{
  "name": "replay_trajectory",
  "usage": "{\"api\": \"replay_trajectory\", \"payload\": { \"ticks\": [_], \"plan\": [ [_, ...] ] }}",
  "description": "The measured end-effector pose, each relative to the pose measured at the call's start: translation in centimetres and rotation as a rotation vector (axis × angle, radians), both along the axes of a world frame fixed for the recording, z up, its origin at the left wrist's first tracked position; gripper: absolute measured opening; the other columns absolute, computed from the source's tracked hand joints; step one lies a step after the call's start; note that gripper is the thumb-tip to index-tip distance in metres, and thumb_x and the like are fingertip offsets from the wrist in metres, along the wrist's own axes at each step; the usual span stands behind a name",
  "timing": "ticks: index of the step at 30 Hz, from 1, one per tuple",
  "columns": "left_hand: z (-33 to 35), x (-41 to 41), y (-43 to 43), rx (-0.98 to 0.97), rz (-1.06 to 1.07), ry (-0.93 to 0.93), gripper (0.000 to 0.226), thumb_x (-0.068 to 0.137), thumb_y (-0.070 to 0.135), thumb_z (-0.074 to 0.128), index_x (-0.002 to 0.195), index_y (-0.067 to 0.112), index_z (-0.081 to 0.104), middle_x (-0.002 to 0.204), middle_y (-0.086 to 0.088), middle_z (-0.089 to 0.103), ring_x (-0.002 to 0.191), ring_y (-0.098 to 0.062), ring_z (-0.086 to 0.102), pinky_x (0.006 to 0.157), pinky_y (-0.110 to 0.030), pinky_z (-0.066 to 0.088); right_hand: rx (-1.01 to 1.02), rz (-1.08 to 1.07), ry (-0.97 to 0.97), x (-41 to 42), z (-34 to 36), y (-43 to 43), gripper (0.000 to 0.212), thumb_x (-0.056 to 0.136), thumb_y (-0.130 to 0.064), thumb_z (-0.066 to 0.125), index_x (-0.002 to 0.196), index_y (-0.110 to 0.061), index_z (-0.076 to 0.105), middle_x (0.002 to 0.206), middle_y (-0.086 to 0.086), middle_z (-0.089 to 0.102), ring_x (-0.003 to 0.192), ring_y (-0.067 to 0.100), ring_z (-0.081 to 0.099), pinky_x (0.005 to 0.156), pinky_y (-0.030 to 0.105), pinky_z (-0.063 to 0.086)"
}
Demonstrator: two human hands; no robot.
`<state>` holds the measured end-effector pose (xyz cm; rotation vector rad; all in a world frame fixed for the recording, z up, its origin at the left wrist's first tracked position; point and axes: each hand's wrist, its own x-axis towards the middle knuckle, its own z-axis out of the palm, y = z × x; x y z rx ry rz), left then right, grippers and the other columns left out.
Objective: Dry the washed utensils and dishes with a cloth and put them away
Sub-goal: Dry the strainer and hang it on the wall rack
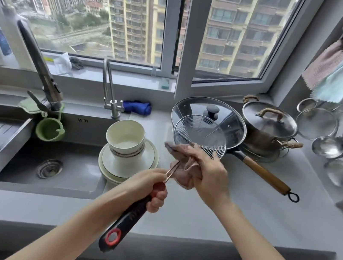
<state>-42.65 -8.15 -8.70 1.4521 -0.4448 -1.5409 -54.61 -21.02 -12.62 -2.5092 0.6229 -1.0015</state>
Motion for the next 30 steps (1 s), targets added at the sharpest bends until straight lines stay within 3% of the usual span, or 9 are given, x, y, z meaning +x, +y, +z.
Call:
{"api": "replay_trajectory", "payload": {
  "ticks": [1, 3, 7, 11, 14, 20, 24, 27, 30],
  "plan": [
    [0.0, 0.2, 0.0, 0.009, 0.002, 0.006, 0.021, 0.098, 0.008, 0.026, 0.102, 0.010, 0.046, 0.041, 0.000, 0.034, 0.029, -0.010, 0.030, 0.034, -0.010, 0.024, 0.059, -0.040, -0.085, -0.2, 0.5, 0.0, 0.035, 0.089, -0.035, 0.048, 0.106, -0.012, 0.068, 0.105, -0.004, 0.071, 0.101, 0.003, 0.064, 0.087, 0.020, 0.048],
    [-0.3, 0.5, 0.1, 0.032, 0.000, -0.033, 0.022, 0.097, 0.006, 0.027, 0.106, 0.010, 0.046, 0.042, -0.001, 0.036, 0.030, -0.010, 0.030, 0.035, -0.010, 0.024, 0.080, -0.241, -0.161, -0.1, 1.7, -0.3, 0.031, 0.082, -0.022, 0.049, 0.101, -0.010, 0.070, 0.092, 0.004, 0.072, 0.086, 0.021, 0.069, 0.074, 0.023, 0.050],
    [-0.6, 0.3, 0.7, 0.030, -0.038, -0.117, 0.025, 0.094, 0.003, 0.027, 0.104, 0.009, 0.049, 0.043, -0.001, 0.037, 0.032, -0.012, 0.031, 0.037, -0.011, 0.024, 0.135, -0.545, -0.328, 1.4, 4.1, -3.8, 0.037, 0.079, 0.001, 0.063, 0.116, -0.002, 0.063, 0.105, 0.019, 0.066, 0.096, 0.038, 0.063, 0.084, 0.030, 0.044],
    [-0.3, -0.8, 1.0, -0.051, -0.101, -0.182, 0.022, 0.098, 0.010, 0.031, 0.102, 0.011, 0.052, 0.048, -0.002, 0.038, 0.033, -0.013, 0.033, 0.035, -0.013, 0.025, 0.269, -0.404, 0.279, 3.5, 2.3, -3.7, 0.081, 0.082, -0.058, 0.052, 0.148, -0.018, 0.029, 0.152, 0.017, 0.027, 0.137, 0.035, 0.029, 0.108, 0.048, 0.031],
    [-0.4, -1.0, 1.0, -0.088, -0.133, -0.285, 0.021, 0.097, 0.011, 0.031, 0.102, 0.010, 0.051, 0.051, -0.002, 0.038, 0.037, -0.014, 0.034, 0.035, -0.016, 0.027, 0.370, -0.270, 0.353, 4.3, 0.6, -2.0, 0.064, 0.092, -0.057, 0.031, 0.148, -0.025, 0.030, 0.155, 0.006, 0.025, 0.141, 0.027, 0.018, 0.112, 0.045, 0.022],
    [-0.9, 1.6, 1.2, -0.035, -0.088, -0.267, 0.024, 0.093, 0.008, 0.030, 0.106, 0.008, 0.051, 0.053, -0.004, 0.039, 0.035, -0.014, 0.034, 0.037, -0.015, 0.026, 0.369, -0.046, 0.230, 1.9, 1.6, -0.6, 0.037, 0.087, -0.016, 0.054, 0.123, -0.012, 0.063, 0.117, 0.010, 0.060, 0.106, 0.031, 0.056, 0.097, 0.035, 0.041],
    [-0.7, 3.2, 0.4, -0.110, 0.009, -0.191, 0.034, 0.088, -0.007, 0.035, 0.117, 0.004, 0.047, 0.062, -0.009, 0.042, 0.040, -0.016, 0.044, 0.039, -0.020, 0.035, 0.540, -0.013, -0.159, 1.2, 2.9, 1.8, 0.036, 0.088, 0.002, 0.056, 0.119, -0.014, 0.065, 0.101, -0.003, 0.057, 0.066, 0.015, 0.056, 0.065, 0.018, 0.047],
    [-0.9, 3.5, 0.8, -0.170, 0.036, -0.164, 0.049, 0.086, -0.014, 0.050, 0.129, 0.008, 0.042, 0.072, -0.012, 0.054, 0.047, -0.019, 0.059, 0.045, -0.024, 0.043, 0.357, -0.095, -0.251, 1.9, 3.3, 1.7, 0.039, 0.085, -0.012, 0.053, 0.120, -0.025, 0.063, 0.102, -0.008, 0.055, 0.080, 0.023, 0.056, 0.076, 0.044, 0.050],
    [-0.7, 3.3, 0.7, -0.176, 0.055, -0.337, 0.049, 0.079, -0.010, 0.066, 0.119, 0.013, 0.047, 0.075, -0.006, 0.062, 0.050, -0.015, 0.064, 0.047, -0.021, 0.046, 0.011, -0.115, -0.202, 2.9, 3.8, 2.6, 0.037, 0.085, -0.016, 0.049, 0.117, -0.012, 0.067, 0.109, 0.011, 0.060, 0.098, 0.026, 0.048, 0.089, 0.040, 0.044]
  ]
}}
